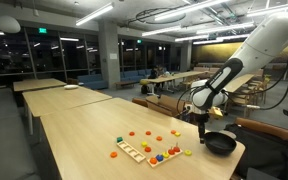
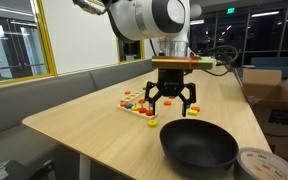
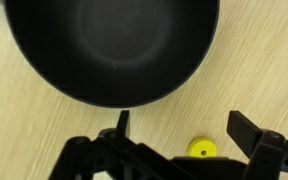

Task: Place the yellow ring at the front of the table on the wooden board, remove the yellow ring on the right from the wooden board

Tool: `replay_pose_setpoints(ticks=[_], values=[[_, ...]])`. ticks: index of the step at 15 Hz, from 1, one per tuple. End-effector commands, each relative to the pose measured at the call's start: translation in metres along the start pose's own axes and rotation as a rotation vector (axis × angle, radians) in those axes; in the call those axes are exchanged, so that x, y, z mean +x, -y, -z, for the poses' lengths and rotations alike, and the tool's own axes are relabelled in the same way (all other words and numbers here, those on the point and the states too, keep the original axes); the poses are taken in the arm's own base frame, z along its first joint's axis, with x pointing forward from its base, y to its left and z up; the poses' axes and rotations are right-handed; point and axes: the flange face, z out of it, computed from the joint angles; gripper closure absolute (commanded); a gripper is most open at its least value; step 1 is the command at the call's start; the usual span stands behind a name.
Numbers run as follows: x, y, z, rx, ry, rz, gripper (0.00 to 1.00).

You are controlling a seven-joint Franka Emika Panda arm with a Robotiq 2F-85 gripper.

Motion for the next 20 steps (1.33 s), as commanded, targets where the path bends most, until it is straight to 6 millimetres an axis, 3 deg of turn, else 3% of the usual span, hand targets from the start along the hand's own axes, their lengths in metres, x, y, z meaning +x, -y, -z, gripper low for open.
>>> replay_pose_setpoints(ticks=[1, 8, 13, 20], values=[[-0.037, 0.018, 0.046, -0.054, -0.035, -0.051, 0.00], [-0.097, 0.042, 0.111, -0.115, -0.127, -0.058, 0.00], [-0.145, 0.060, 0.146, -0.050, -0.111, -0.136, 0.00], [-0.178, 0.113, 0.192, 0.031, -0.015, -0.310, 0.00]])
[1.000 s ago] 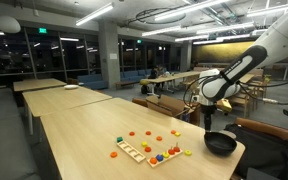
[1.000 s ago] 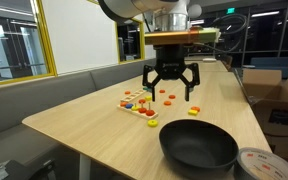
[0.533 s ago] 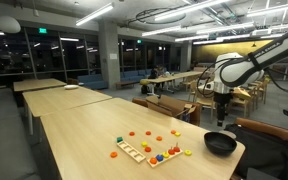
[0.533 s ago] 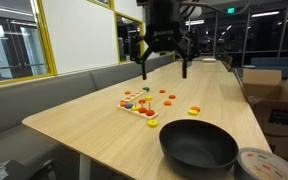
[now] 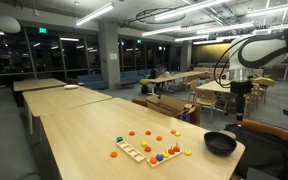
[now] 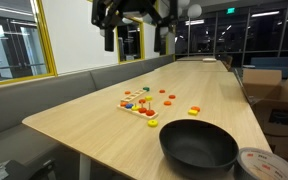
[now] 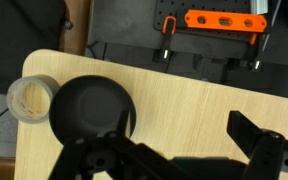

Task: Place the yellow ring at the front of the table on the wooden board, remove the yellow ring on the right from the wooden board

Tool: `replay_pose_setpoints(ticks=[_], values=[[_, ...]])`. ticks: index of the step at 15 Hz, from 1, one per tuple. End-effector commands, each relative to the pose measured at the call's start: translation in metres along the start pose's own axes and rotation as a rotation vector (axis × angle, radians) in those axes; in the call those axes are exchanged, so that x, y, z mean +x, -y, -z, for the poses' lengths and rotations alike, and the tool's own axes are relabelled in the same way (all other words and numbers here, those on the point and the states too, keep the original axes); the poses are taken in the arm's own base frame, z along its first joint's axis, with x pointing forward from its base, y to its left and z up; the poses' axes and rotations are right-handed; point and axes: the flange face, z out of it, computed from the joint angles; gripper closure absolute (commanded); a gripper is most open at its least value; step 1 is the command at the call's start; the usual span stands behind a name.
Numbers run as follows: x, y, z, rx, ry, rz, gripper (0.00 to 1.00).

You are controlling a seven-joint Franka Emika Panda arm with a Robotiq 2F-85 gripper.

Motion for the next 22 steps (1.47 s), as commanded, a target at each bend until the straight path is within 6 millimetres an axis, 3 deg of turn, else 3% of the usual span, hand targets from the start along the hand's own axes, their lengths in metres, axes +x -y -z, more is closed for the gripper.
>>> replay_pose_setpoints(ticks=[1, 8, 9, 22], values=[[-0.022, 0.029, 0.025, 0.010, 0.012, -0.081, 0.00], [-0.046, 0.061, 0.045, 0.033, 0.023, -0.159, 0.00], [-0.039, 0.051, 0.035, 0.021, 0.038, -0.136, 0.00], [-0.043, 0.056, 0.039, 0.024, 0.033, -0.150, 0.00]])
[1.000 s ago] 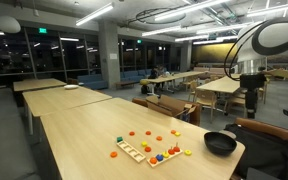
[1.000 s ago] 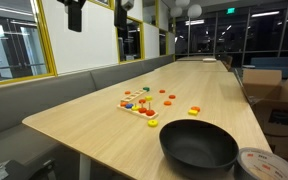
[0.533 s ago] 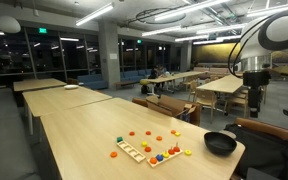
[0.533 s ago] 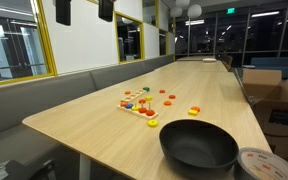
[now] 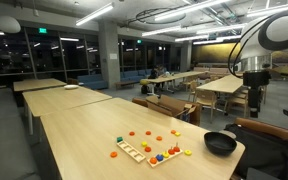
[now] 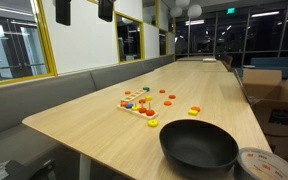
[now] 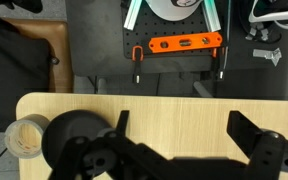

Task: Place the yellow ring at the front of the table on the wooden board, remove the yellow ring on the right from the wooden board

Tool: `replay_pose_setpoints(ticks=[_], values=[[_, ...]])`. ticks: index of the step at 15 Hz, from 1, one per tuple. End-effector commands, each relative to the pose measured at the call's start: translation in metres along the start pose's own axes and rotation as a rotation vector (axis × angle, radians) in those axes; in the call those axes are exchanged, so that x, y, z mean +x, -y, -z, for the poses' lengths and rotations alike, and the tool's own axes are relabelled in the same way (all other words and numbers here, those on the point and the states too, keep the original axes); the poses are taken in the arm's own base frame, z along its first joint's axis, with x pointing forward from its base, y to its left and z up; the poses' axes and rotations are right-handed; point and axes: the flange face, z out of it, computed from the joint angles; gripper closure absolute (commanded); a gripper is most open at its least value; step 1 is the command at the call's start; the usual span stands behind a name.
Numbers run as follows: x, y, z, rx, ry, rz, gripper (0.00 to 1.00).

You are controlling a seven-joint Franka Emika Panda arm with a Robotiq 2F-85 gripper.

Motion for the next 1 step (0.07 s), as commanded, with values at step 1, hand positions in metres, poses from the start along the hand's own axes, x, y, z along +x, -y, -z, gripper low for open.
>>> replay_pose_setpoints(ticks=[1], values=[[0.0001, 0.0001, 0.0004, 0.000, 0.001, 0.000, 0.00]])
